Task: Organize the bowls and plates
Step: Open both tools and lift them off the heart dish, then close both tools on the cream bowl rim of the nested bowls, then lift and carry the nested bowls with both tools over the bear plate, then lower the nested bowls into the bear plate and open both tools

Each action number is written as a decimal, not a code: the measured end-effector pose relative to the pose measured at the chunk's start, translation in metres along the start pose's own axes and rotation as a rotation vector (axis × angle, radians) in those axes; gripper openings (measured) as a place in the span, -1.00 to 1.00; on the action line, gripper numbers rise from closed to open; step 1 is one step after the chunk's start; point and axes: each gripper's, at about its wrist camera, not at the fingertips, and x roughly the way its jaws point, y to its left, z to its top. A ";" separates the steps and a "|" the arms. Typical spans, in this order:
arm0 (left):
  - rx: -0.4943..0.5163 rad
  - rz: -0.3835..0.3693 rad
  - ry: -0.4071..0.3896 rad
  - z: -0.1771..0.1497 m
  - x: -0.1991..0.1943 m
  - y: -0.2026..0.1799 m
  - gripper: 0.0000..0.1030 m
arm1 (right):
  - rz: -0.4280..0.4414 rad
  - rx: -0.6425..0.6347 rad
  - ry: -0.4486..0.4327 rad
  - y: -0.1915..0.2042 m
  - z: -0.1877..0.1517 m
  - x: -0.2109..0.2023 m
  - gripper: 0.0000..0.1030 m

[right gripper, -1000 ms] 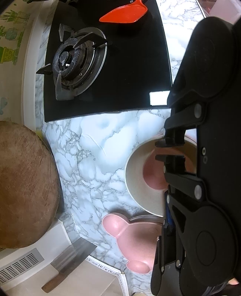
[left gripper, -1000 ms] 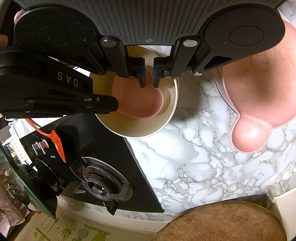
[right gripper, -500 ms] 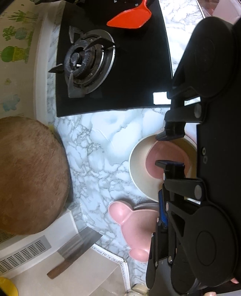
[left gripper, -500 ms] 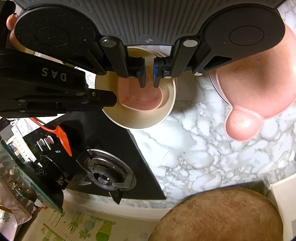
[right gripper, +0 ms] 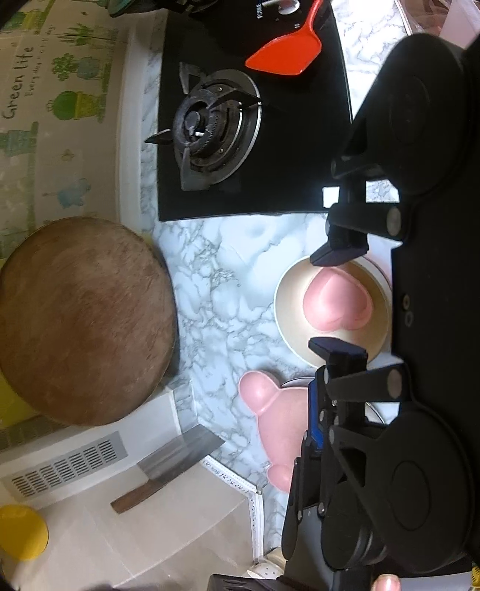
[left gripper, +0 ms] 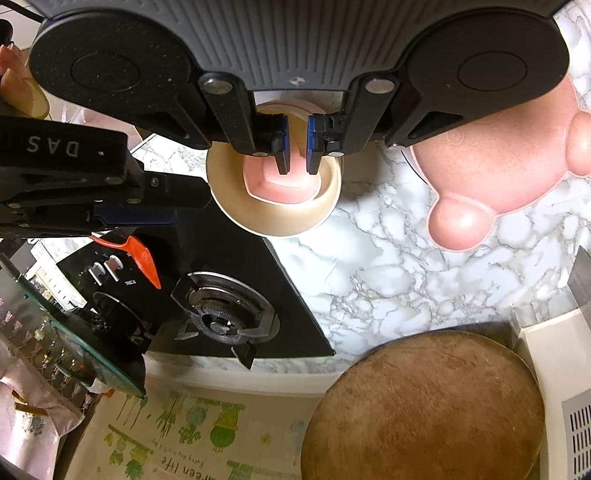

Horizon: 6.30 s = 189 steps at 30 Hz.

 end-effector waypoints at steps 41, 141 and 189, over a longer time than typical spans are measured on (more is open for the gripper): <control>-0.181 0.017 -0.062 -0.023 0.018 0.037 0.51 | -0.061 0.250 0.059 -0.045 -0.028 0.038 0.83; -0.463 0.253 -0.025 -0.033 -0.047 0.167 -0.39 | 0.071 -0.067 0.236 0.149 0.038 0.140 -0.45; -0.489 0.254 -0.068 -0.054 -0.046 0.170 -0.38 | 0.092 -0.047 0.211 0.139 0.024 0.127 -0.20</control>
